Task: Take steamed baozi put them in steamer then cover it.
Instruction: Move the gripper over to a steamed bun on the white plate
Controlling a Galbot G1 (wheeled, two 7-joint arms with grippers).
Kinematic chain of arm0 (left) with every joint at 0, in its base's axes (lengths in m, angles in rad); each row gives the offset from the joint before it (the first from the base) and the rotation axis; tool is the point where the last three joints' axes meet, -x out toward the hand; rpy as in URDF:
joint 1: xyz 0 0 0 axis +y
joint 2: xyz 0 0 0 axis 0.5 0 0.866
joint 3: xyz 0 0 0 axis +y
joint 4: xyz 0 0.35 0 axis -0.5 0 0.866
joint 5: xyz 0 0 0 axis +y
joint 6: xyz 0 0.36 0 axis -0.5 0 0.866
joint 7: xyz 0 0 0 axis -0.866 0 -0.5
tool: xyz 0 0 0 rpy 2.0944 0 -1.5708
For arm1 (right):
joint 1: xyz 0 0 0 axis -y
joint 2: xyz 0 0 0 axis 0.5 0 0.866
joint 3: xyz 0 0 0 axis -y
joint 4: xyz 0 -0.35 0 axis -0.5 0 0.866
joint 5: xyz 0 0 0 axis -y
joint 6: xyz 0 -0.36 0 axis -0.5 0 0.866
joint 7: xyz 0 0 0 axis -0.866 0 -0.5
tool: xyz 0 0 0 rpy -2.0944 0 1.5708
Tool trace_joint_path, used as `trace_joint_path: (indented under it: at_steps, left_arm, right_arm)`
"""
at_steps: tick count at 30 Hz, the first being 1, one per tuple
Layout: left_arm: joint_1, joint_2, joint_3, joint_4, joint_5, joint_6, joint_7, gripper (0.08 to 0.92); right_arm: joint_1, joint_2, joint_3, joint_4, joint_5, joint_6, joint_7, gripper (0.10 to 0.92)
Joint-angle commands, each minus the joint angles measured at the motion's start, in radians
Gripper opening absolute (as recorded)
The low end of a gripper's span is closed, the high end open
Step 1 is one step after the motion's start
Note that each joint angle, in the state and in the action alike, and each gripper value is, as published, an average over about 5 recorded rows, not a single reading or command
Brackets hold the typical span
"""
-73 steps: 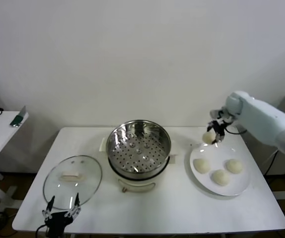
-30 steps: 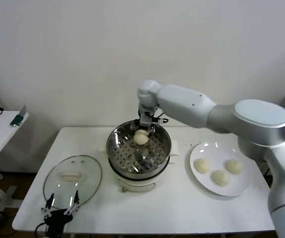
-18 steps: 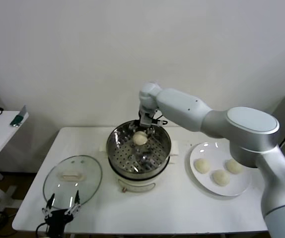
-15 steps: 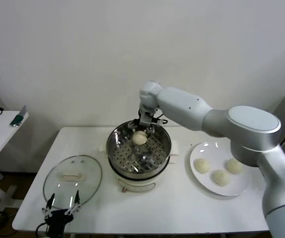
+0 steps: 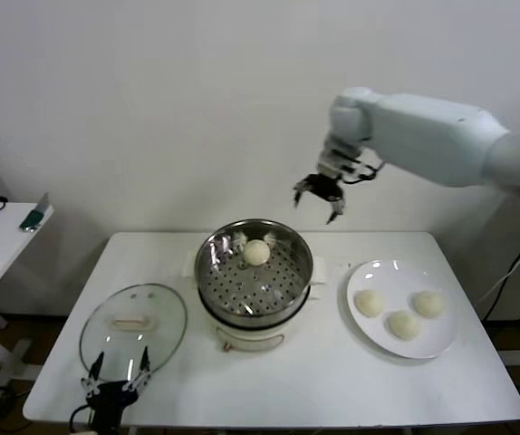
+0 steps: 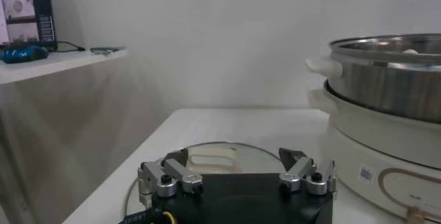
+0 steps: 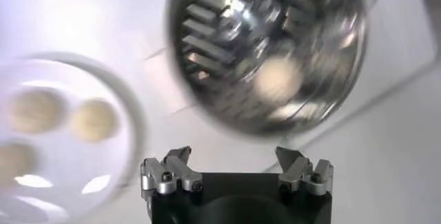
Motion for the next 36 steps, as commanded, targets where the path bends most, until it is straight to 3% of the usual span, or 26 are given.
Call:
trace_joint_path:
  at_steps: [1, 5, 9, 21, 36]
  left_arm:
    - [0.000, 0.000, 0.000, 0.000, 0.001, 0.001, 0.001, 0.823]
    - [-0.002, 0.001, 0.002, 0.004, -0.002, 0.001, 0.001, 0.823]
    - [-0.003, 0.001, 0.002, 0.005, -0.002, 0.000, 0.000, 0.823]
    - [0.011, -0.005, -0.003, 0.001, 0.003, -0.001, 0.000, 0.823]
    - [0.023, -0.013, -0.006, 0.009, 0.016, -0.010, -0.003, 0.823]
  right_arm:
    - [0.102, -0.294, -0.254, 0.167, 0.154, -0.334, 0.062, 0.823]
    - [0.043, -0.355, -0.255, 0.294, 0.210, -0.531, 0.150, 0.823]
    - [-0.060, -0.361, -0.183, 0.329, 0.205, -0.601, 0.207, 0.823]
    - [-0.417, -0.241, 0.108, 0.122, 0.124, -0.618, 0.244, 0.823]
    - [-0.541, -0.138, 0.219, -0.026, 0.047, -0.608, 0.260, 0.823]
